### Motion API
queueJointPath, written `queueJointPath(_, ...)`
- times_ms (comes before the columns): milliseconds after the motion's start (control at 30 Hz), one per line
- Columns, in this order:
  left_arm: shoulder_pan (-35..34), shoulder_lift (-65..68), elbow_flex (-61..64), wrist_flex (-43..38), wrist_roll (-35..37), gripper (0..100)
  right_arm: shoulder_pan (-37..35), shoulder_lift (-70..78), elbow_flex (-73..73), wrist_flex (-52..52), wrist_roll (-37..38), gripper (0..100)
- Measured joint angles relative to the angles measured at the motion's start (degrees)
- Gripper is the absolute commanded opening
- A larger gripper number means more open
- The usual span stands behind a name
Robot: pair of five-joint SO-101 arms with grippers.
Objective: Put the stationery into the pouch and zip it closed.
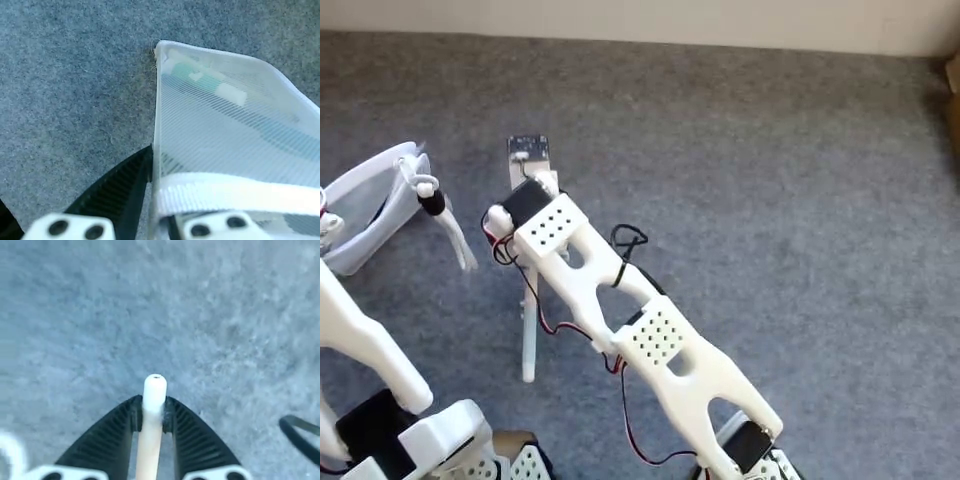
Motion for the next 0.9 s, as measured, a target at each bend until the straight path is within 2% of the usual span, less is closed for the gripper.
queueJointPath(200, 0.09, 0.00, 0.97, 0.00, 0.00, 1, 3.16, -0.18, -8.97, 0.00, 0.00, 0.5)
queueJointPath(367, 0.18, 0.00, 0.97, 0.00, 0.00, 1, 3.43, -5.36, -10.29, 0.09, 0.00, 0.5)
queueJointPath(667, 0.18, 0.00, 0.97, 0.00, 0.00, 1, 5.80, -19.69, 1.93, 0.09, 0.18, 0.5)
queueJointPath(900, 2.02, -0.09, 1.67, 0.00, 0.00, 1, 5.98, -27.96, 3.60, 0.00, 7.74, 0.5)
